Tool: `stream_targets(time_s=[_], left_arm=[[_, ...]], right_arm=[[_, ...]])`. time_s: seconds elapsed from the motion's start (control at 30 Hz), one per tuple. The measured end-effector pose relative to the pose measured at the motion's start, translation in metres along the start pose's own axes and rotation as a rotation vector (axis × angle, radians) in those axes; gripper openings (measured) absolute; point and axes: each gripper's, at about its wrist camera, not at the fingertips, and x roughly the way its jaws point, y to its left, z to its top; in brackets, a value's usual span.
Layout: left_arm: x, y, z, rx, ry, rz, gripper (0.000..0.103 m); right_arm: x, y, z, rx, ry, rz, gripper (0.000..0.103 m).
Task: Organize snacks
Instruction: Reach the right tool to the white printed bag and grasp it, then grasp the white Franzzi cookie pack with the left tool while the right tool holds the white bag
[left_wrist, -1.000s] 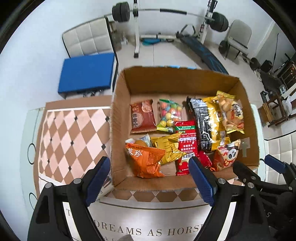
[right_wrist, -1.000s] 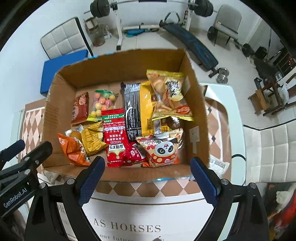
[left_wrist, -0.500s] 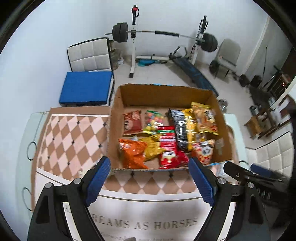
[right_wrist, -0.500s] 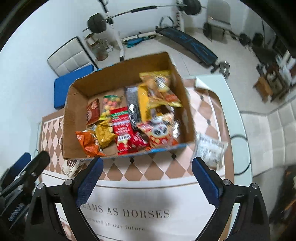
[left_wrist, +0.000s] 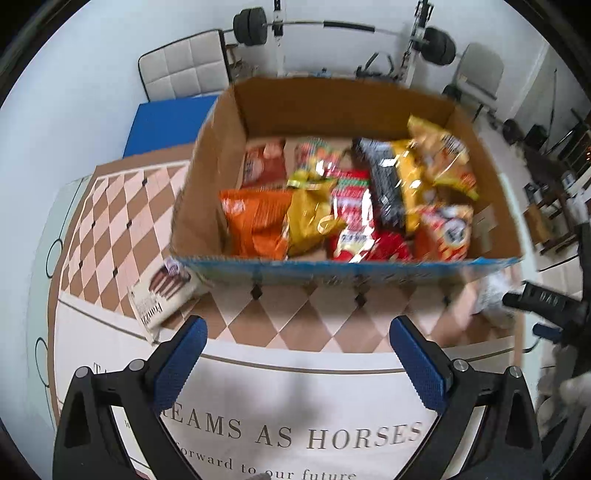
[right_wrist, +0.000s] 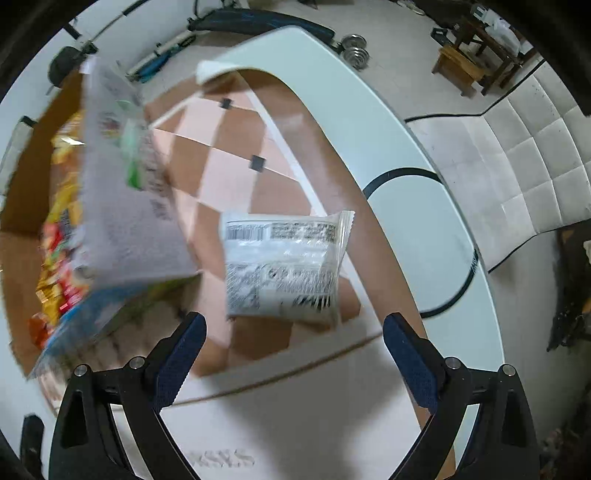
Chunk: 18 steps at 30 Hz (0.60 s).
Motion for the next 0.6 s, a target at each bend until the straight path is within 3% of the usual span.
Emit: stream_targets(time_s=[0.27, 0.43, 0.6], left_arm=[[0.030, 0.000, -0.009, 0.010, 0.046, 0.045, 0.101], [0.035, 0.012, -0.012, 0.013, 0.051, 0.064, 0.101], [0.033, 0.035, -0.022, 0.044, 0.053, 0.094, 0.101]], right_arm=[[0.045, 0.020, 0.017, -0.045, 0.047, -0.063, 0.098], [0.049, 0.028, 0.008, -0.086, 0.037, -0.093, 0.076], [0.046, 0.031, -0.022, -0.116, 0.086, -0.061, 0.073]])
